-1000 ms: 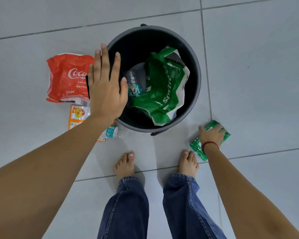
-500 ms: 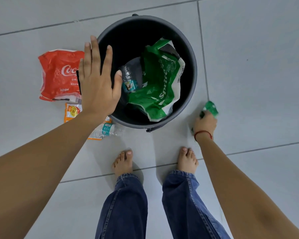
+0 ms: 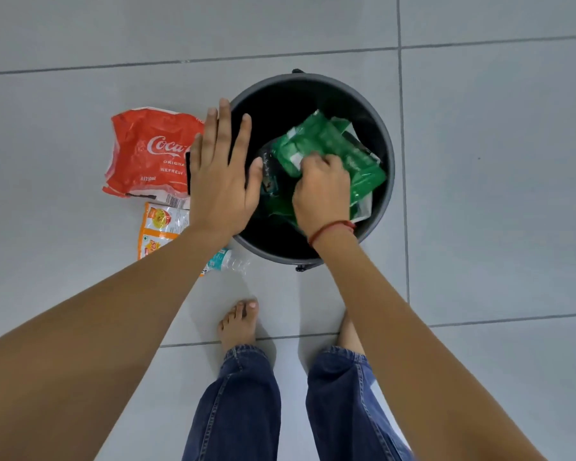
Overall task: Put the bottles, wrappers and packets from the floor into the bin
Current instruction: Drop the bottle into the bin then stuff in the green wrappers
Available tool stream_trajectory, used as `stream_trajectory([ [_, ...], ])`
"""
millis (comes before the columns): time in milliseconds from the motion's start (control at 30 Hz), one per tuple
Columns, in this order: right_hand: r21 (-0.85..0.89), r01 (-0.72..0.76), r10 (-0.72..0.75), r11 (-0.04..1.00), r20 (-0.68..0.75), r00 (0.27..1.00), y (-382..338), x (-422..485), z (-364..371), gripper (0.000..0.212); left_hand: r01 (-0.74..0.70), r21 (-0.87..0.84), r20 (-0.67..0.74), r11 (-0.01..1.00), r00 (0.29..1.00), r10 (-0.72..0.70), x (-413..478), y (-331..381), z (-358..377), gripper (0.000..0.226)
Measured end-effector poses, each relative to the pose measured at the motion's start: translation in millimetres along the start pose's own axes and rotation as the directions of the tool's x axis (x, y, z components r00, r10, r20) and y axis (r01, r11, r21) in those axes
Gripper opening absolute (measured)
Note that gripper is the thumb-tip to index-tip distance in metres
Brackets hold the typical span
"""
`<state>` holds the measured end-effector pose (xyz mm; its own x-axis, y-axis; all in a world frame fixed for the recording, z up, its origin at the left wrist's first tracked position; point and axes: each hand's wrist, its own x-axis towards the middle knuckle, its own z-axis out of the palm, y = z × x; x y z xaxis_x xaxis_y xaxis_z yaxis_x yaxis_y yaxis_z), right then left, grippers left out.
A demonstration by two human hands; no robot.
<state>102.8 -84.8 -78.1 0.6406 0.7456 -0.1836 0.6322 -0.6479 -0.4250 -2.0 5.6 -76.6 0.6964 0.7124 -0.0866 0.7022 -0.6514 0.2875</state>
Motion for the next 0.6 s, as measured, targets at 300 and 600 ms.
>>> stream_trajectory([
  [300,-0.081,-0.138,0.16,0.987,0.513,0.843,16.5,39.9,70.7,0.044,-0.013,0.006,-0.007,1.0,1.0,0.013,1.1,-3.7,0.2,0.057],
  [600,-0.102,0.237,-0.247,0.966,-0.101,0.964,18.6,11.8,-32.9,0.045,0.141,-0.352,-0.248,0.925,0.939,-0.237,-26.3,-13.2,-4.5,0.05],
])
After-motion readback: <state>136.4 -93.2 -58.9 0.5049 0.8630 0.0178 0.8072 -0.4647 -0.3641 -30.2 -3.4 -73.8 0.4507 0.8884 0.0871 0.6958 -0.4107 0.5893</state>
